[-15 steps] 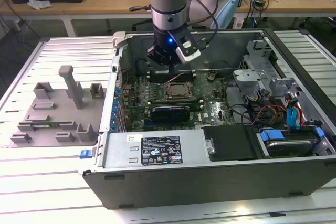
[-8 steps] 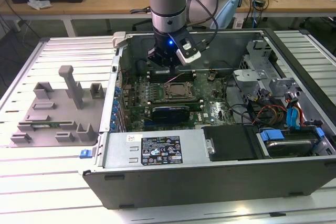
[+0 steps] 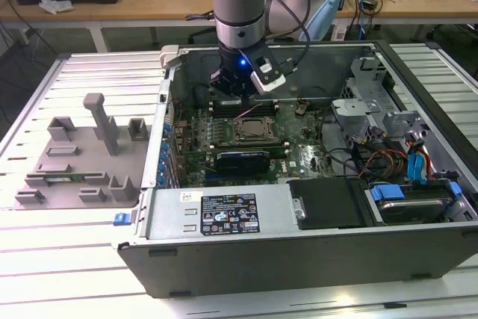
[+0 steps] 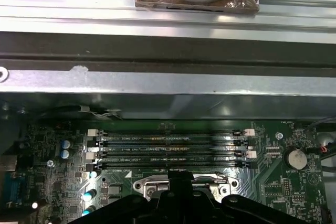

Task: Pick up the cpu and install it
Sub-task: 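Install the first cpu locking lever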

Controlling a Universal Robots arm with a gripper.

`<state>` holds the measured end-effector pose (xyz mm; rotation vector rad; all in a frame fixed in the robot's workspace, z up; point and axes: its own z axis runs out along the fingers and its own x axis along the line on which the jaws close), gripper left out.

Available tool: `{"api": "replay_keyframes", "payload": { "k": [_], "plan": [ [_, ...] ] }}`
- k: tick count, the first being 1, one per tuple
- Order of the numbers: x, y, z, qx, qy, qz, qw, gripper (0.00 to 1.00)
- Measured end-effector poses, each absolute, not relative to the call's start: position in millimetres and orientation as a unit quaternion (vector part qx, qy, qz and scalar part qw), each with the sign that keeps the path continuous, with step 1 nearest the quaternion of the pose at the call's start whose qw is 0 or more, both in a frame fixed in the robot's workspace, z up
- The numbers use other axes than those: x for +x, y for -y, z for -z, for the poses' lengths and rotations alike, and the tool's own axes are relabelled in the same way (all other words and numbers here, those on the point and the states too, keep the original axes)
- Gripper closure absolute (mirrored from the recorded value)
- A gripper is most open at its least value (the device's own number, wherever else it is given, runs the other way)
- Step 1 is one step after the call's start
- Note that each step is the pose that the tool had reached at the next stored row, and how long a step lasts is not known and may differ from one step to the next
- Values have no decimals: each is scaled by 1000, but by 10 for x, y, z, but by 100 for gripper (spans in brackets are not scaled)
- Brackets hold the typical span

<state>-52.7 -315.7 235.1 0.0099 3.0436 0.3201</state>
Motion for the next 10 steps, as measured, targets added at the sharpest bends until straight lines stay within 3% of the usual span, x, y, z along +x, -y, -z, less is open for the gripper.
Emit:
{"api": "replay_keyframes", "payload": {
  "k": [10],
  "plan": [
    [-525, 3156, -2312, 5, -994, -104, 42, 89]
  ]
}}
